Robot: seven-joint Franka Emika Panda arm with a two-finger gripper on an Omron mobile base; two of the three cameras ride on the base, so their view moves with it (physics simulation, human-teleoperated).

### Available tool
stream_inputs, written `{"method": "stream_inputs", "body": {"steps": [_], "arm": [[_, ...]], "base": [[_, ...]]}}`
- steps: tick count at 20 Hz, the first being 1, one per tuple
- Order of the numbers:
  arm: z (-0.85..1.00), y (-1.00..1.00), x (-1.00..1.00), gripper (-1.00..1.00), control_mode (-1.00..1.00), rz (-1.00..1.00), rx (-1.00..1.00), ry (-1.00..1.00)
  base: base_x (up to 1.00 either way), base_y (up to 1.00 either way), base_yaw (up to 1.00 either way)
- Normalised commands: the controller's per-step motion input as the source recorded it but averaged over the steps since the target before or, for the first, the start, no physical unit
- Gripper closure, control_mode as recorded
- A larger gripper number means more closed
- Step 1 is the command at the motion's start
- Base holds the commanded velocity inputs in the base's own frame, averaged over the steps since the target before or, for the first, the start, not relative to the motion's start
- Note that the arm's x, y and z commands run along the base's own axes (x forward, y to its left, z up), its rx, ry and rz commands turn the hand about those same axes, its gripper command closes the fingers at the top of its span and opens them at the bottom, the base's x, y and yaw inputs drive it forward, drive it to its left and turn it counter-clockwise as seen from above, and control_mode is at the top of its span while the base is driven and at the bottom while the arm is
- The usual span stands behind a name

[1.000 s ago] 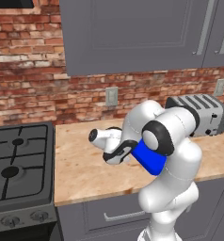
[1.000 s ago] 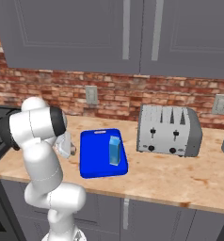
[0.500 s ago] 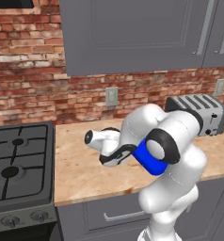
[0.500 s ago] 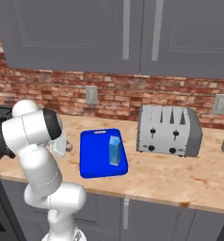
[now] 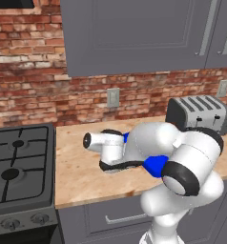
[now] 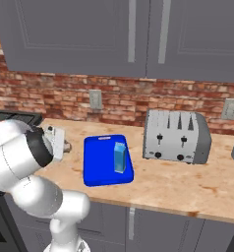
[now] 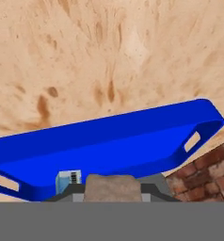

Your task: Take out the milk from the fridge and place it on the tray on the counter. Then take the sugar cube near the tray and place it in the tray.

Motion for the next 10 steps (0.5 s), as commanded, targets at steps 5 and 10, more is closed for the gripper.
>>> {"method": "stream_inputs", "body": {"steps": [5, 10], "arm": [[0.14, -0.71, -0.02, 1.0, -1.0, -0.02, 0.03, 0.0], [0.1, -0.71, 0.0, 1.0, -1.0, 0.0, 0.14, 0.0]], "base": [[0.0, 0.0, 0.0], [0.0, 0.0, 0.0]]}}
